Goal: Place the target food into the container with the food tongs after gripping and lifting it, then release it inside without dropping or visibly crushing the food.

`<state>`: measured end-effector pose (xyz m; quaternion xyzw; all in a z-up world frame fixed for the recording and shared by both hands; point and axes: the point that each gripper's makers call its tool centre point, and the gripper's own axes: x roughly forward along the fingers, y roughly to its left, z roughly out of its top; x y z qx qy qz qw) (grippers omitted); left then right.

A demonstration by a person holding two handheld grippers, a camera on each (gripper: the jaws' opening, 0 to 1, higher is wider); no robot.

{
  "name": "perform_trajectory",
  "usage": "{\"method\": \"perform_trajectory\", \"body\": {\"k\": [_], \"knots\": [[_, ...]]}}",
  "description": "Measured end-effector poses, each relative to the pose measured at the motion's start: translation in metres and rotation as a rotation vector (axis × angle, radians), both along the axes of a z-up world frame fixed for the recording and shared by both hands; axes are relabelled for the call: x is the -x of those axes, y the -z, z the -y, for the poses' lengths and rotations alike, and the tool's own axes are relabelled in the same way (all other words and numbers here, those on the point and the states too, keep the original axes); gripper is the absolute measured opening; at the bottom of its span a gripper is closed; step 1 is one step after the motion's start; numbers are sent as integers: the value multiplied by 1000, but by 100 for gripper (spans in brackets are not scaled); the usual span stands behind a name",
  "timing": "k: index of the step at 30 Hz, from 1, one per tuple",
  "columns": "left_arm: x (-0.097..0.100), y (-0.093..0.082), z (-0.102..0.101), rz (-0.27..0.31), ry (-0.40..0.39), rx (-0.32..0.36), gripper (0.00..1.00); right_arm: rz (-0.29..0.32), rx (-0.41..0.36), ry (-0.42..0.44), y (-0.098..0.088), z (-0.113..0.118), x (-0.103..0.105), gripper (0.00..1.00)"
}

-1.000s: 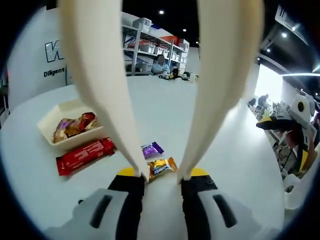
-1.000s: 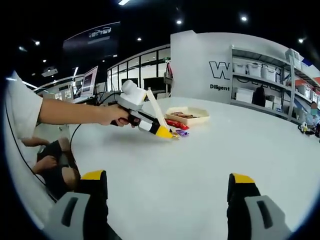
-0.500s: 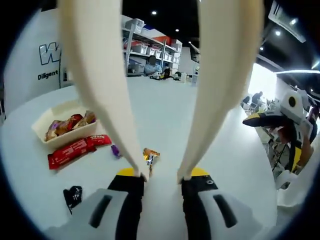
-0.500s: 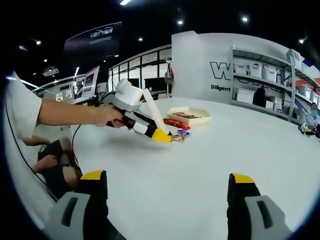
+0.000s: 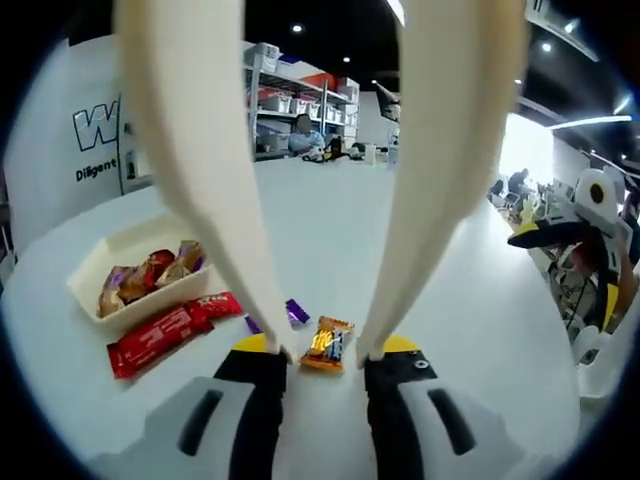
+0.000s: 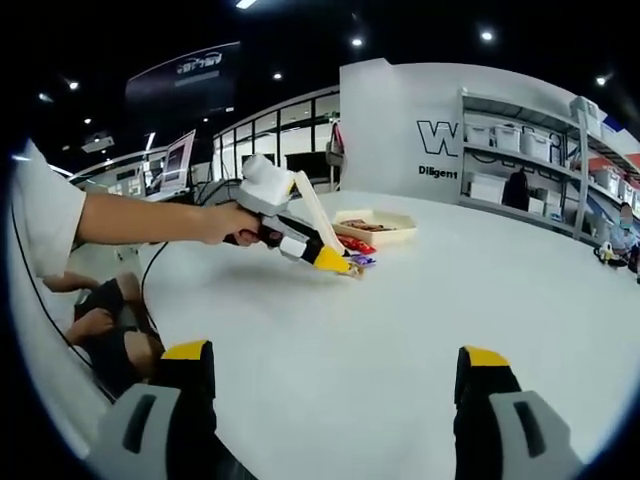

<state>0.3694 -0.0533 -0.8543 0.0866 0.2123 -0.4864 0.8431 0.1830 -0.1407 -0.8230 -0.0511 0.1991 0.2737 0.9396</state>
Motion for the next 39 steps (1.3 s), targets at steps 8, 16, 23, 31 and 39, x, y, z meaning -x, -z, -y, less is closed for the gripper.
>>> {"method": "perform_trajectory", "body": {"k": [8,16,23,31,39], "knots": [[-5,6,5,-2,11,-3,30,-1,4,6,0,2,-2,99],[-5,14,9,11,33,-29,30,-7,9,7,3,2,-1,99],[-7,13,11,36,47,-28,29,-12,13,10,5,4,-1,99],[-5,13,16,30,47,-32,20,-19,23,4,9,4,0,99],[-8,13,15,25,29,-54,18,-12,22,-1,6,3,-1,99]]}}
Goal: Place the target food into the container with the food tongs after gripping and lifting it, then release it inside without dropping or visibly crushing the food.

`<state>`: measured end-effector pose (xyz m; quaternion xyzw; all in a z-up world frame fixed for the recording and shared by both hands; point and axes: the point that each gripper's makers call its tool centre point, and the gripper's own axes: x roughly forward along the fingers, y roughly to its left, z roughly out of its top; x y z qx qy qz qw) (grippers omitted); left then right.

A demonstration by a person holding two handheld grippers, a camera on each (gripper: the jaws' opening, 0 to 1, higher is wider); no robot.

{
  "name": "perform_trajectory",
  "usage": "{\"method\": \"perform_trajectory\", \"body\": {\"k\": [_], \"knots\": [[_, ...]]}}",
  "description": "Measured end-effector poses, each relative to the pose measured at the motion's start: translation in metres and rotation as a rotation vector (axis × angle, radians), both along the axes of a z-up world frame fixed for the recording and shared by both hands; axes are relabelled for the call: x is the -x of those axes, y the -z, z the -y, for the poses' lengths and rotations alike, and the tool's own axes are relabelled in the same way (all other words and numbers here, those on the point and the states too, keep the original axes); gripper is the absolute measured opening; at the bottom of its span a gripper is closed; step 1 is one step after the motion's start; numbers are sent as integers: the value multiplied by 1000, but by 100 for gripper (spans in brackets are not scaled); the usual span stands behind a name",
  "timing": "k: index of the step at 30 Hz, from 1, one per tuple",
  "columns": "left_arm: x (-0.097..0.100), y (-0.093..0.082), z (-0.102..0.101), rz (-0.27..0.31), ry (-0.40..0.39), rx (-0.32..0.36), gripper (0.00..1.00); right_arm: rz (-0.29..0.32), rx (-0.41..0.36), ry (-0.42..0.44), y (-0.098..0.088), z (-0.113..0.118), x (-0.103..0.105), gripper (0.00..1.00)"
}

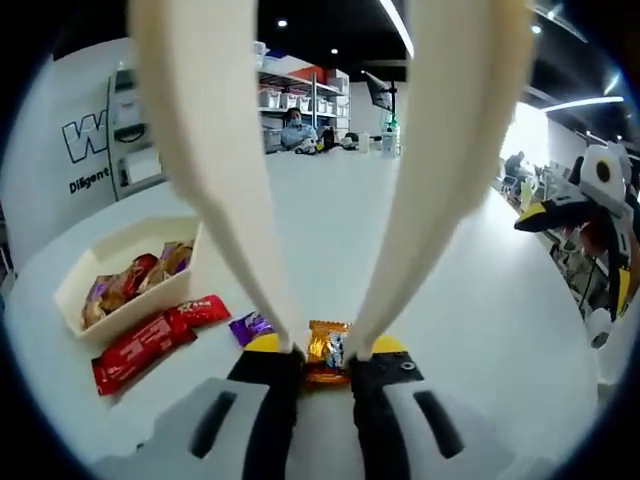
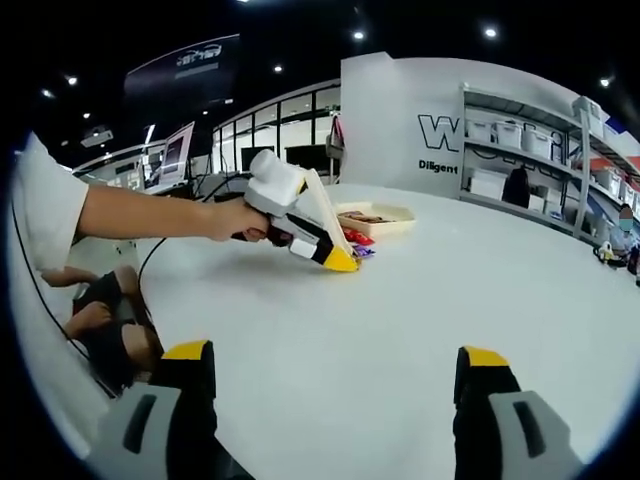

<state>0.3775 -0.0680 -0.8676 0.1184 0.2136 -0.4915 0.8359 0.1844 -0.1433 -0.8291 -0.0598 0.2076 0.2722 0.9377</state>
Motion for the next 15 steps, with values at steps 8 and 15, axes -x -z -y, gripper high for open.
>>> {"method": "perform_trajectory", "body": {"k": [8,15], "knots": [[-1,-12,-5,-18,-25,14,18,1,-15,4,-2,1,-3,99],[-12,-33,-10,-3,-30,41,19,1,-13,-6,-1,-2,-4,99]]}}
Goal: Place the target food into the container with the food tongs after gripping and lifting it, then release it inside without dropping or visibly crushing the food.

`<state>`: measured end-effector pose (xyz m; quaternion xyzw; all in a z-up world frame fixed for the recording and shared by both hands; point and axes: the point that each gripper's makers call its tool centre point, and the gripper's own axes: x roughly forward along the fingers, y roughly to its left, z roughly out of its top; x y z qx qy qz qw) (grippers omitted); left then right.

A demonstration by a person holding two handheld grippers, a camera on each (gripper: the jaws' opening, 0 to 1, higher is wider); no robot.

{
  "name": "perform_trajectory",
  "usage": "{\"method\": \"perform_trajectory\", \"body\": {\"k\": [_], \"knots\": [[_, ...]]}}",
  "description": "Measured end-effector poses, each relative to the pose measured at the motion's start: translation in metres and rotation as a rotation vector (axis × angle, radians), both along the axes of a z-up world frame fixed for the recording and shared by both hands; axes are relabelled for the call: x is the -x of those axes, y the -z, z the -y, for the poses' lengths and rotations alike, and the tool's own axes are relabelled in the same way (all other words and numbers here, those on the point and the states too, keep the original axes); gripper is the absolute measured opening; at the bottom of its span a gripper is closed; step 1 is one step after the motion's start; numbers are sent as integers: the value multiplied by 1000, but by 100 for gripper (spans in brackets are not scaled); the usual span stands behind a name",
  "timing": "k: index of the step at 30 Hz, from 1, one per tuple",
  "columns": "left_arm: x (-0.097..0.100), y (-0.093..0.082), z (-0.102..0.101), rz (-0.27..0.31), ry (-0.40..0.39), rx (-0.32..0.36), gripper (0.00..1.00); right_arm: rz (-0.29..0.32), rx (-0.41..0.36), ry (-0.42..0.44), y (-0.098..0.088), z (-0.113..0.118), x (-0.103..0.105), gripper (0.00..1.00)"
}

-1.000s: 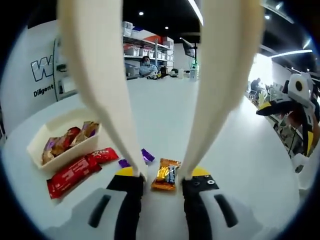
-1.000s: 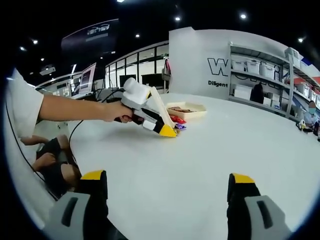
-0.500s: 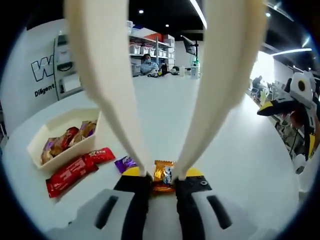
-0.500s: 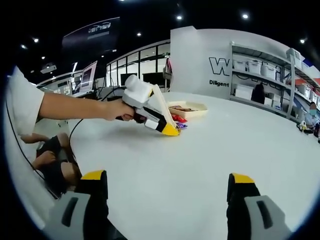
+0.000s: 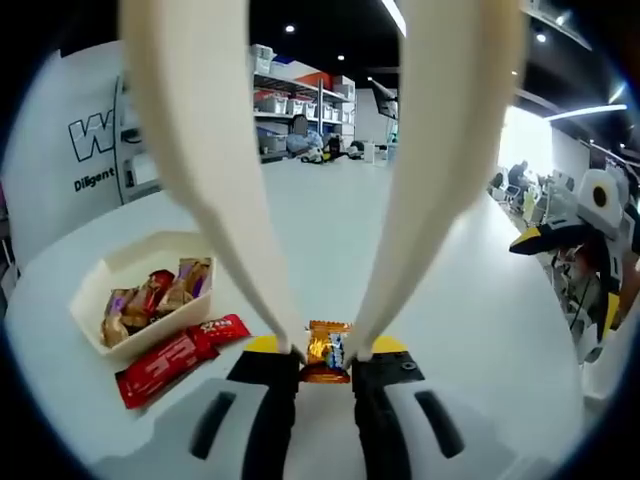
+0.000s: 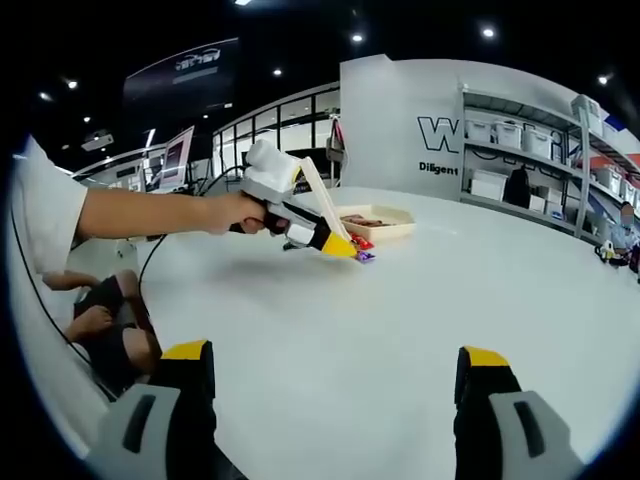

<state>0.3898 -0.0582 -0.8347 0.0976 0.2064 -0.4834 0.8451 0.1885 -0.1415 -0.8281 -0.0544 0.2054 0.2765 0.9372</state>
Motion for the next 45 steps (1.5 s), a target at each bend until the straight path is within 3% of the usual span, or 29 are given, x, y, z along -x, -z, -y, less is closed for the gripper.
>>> {"method": "perform_trajectory", "body": {"k": [5,11,16,22,25,28,33,45], "knots": [[-16,-8,-8,-24,-39,25,19,-2,-7,2,2,0,-1,99],[-28,-13,-10,-16,-52,18,19,-8,-11,10,4,6,-3,99],[-50,-24,-11,-6,-77,27,19,-10,-9,12,4,9,-6,99],[-84,-25,-18,15,-117,20,19,-11,-8,23,4,14,-9,99],[-104,-19,-23,-19,-160,33,19,-17,-5,34,6,19,-10,99],[-115,-11,-24,-18,-173,13,19,-19,-8,47,7,23,-13,99],[-117,-1,-22,-37,-182,-1,20,-29,0,60,10,28,-18,99],[-126,10,-24,-21,-189,-32,22,-49,9,65,17,29,-26,99]]}}
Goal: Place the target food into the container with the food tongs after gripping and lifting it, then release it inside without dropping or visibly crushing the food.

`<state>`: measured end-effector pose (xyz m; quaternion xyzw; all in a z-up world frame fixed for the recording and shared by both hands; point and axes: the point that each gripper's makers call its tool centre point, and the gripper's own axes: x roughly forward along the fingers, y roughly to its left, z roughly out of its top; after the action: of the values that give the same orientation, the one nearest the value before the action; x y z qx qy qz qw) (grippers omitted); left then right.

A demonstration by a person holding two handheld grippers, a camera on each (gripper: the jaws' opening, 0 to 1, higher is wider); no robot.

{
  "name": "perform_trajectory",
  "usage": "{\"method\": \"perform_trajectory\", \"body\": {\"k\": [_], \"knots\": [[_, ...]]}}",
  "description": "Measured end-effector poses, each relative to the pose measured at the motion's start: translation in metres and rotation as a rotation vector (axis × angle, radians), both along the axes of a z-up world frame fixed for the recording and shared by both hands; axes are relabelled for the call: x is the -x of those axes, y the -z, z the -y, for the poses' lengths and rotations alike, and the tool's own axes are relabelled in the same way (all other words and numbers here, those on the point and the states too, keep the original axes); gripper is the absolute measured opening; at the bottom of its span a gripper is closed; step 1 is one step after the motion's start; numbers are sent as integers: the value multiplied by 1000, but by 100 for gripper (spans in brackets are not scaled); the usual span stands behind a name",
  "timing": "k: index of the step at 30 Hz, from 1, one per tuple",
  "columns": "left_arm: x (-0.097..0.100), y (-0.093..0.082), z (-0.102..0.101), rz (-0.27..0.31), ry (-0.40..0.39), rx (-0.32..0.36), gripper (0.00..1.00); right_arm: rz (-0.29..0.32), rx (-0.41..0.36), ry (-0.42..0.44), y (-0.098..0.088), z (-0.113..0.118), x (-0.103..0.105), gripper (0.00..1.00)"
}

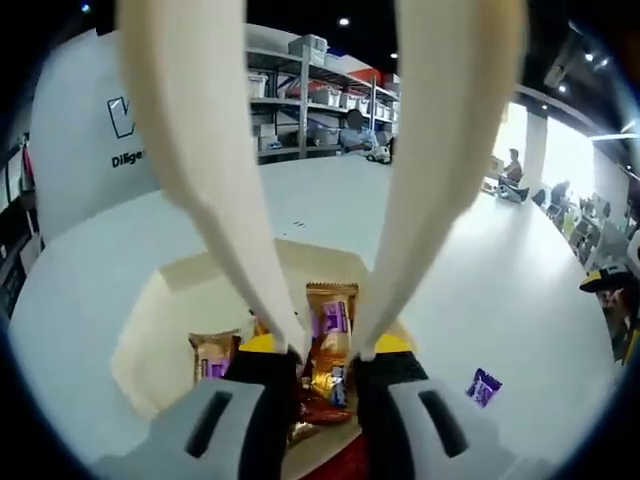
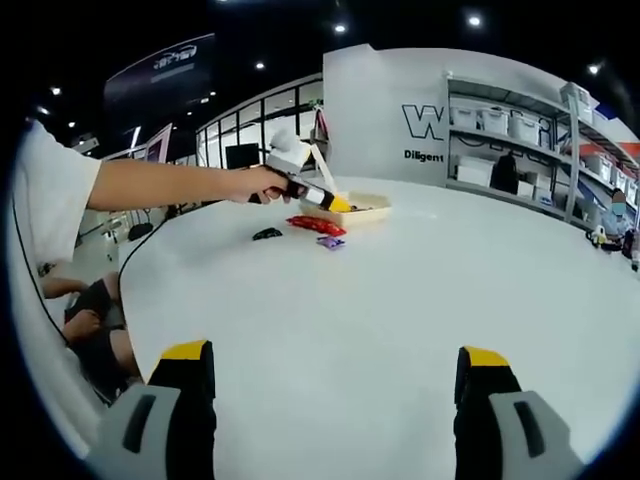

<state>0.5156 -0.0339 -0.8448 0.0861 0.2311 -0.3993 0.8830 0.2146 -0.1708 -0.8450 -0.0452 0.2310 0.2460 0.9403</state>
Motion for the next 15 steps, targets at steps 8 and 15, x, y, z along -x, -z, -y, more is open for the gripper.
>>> {"method": "perform_trajectory", "body": {"k": [8,15], "knots": [[-12,-1,-7,21,-15,6,23,-15,7,-1,6,0,-1,99],[-12,-14,-12,58,-20,21,24,-9,4,-2,3,-2,-2,99]]}}
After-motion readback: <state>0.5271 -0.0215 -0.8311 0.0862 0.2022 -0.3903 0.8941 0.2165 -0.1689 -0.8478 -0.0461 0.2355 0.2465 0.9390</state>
